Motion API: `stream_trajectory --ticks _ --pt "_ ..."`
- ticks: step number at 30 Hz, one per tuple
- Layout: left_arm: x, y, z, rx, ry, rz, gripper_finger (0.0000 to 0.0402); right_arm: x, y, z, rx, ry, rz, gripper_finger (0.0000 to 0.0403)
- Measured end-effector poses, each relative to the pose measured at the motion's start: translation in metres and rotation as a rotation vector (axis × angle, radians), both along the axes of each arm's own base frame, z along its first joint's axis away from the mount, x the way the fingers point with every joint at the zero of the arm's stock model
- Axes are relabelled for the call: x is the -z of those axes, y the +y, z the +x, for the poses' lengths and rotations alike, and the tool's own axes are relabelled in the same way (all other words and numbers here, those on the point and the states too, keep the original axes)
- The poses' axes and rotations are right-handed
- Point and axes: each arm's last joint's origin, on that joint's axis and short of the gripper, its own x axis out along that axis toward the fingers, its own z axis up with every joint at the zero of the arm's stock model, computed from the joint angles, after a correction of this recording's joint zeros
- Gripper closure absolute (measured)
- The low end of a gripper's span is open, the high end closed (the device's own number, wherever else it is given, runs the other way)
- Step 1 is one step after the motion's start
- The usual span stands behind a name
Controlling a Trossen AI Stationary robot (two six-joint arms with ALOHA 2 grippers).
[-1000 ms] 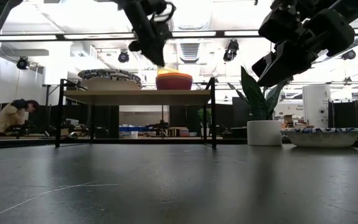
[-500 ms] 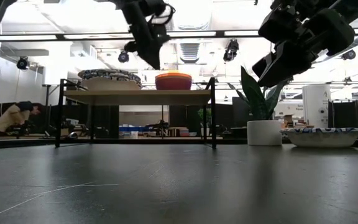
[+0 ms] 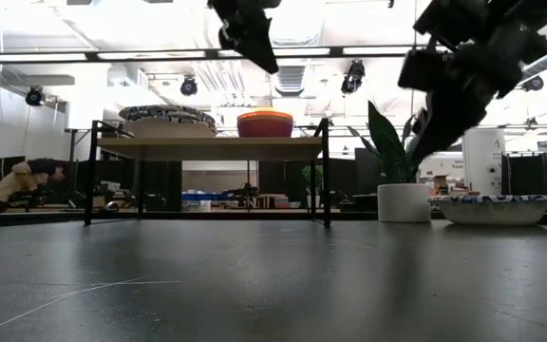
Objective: Place and stack bowls onto a shelf
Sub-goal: Stack the blue patterned bowl on top of the blue patterned bowl on the shelf
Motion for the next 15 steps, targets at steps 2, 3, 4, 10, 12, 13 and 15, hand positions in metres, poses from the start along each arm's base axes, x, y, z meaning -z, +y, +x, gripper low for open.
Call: stream_trajectory --ticks 2,3,4,10,12,13,15 --pt "0.009 -0.014 0.001 0.032 0.014 0.005 0.0366 0.001 -0.003 -0.004 0.093 0.088 -0.015 0.0392" --pt "0.012 -0.020 0.001 0.042 0.013 0.004 0.0366 0.000 -0.004 -0.006 0.143 0.125 -0.025 0.0392" --pt "0.015 -0.026 -0.001 0.051 0.004 0.001 0.0366 -0.001 -0.005 -0.008 0.191 0.162 -0.042 0.0392" --pt "0.029 -0.057 -0.014 0.071 -0.089 -0.043 0.0366 -0.021 -0.012 -0.018 0.449 0.316 -0.121 0.0384" --pt "0.030 -0.066 -0.020 0.079 -0.147 -0.055 0.0366 -0.029 -0.014 -0.021 0.498 0.362 -0.105 0.0370" --pt "0.030 -0.070 -0.023 0.084 -0.170 -0.060 0.0366 -0.032 -0.016 -0.023 0.521 0.375 -0.104 0.0361" --pt "0.029 -0.077 -0.029 0.099 -0.230 -0.065 0.0366 -0.035 -0.021 -0.024 0.563 0.387 -0.114 0.0341"
